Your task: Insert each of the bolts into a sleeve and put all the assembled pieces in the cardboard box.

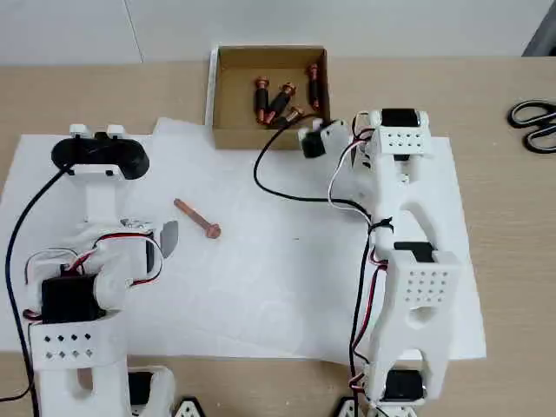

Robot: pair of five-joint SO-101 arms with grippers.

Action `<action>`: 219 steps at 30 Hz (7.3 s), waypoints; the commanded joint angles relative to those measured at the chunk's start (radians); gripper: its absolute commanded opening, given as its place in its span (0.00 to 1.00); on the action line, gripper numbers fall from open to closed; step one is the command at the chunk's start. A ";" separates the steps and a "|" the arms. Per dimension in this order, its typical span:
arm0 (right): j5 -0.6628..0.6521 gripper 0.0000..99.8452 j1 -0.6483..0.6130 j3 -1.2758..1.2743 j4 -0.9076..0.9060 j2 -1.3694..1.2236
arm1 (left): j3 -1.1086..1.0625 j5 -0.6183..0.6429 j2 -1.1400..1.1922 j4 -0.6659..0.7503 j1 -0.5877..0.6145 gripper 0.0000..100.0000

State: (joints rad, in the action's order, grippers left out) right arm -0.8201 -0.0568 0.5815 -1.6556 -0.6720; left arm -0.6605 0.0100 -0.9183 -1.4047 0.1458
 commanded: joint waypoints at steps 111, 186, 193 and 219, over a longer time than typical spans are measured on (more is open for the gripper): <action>0.566 0.00 -0.110 -1.283 0.486 1.844 | 0.493 0.296 0.275 0.195 -0.288 0.01; 0.786 0.00 -0.458 -2.119 1.009 2.336 | -0.200 0.529 0.126 0.717 -0.684 0.01; 0.786 0.00 -0.458 -2.116 1.009 2.336 | -0.202 0.526 0.126 0.635 -0.752 0.01; 0.783 0.00 -0.446 -2.084 1.003 2.328 | 0.173 0.445 0.124 0.081 -0.305 0.29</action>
State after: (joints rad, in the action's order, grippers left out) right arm -0.0468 -0.5125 -1.5543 -0.6736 1.6525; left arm -0.5884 0.4703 -0.7756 -1.2666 -0.3023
